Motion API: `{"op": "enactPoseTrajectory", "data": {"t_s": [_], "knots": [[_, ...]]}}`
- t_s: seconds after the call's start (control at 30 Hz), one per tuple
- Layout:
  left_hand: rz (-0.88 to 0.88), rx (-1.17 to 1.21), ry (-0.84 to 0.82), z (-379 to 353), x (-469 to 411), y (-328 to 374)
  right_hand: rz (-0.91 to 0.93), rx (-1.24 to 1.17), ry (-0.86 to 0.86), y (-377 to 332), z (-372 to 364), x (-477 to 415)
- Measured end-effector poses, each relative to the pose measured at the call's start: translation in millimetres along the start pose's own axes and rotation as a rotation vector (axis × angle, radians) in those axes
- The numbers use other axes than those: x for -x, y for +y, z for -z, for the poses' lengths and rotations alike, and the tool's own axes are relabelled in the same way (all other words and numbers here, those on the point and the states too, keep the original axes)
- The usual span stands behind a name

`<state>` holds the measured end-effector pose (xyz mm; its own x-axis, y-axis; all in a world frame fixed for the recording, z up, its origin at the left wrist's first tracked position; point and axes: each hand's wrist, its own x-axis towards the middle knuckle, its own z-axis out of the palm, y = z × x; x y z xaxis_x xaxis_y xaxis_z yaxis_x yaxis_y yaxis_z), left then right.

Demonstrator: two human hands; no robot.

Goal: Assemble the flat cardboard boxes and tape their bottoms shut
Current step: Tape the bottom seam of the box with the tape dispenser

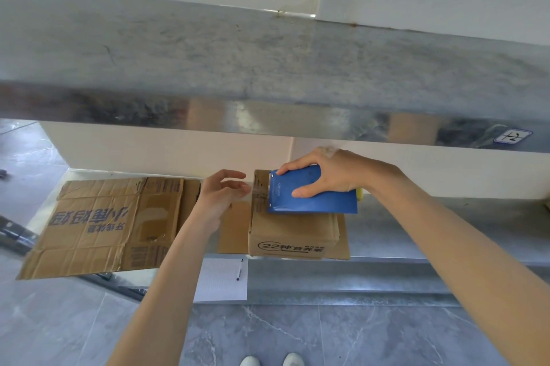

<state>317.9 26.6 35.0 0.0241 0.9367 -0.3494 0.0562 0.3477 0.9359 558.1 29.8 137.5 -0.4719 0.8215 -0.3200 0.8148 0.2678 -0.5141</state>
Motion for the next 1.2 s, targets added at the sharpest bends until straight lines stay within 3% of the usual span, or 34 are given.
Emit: {"op": "enactPoseTrajectory", "data": {"t_s": [0.33, 0.67, 1.2], "knots": [[0.002, 0.032, 0.127, -16, 0, -22, -0.006, -0.012, -0.013, 2, 0, -3], [-0.321, -0.208, 0.269, -28, 0, -47, -0.021, -0.033, -0.009, 4, -1, -4], [-0.188, -0.159, 0.317, -23, -4, -71, -0.033, -0.060, -0.012, 7, -1, -5]]}}
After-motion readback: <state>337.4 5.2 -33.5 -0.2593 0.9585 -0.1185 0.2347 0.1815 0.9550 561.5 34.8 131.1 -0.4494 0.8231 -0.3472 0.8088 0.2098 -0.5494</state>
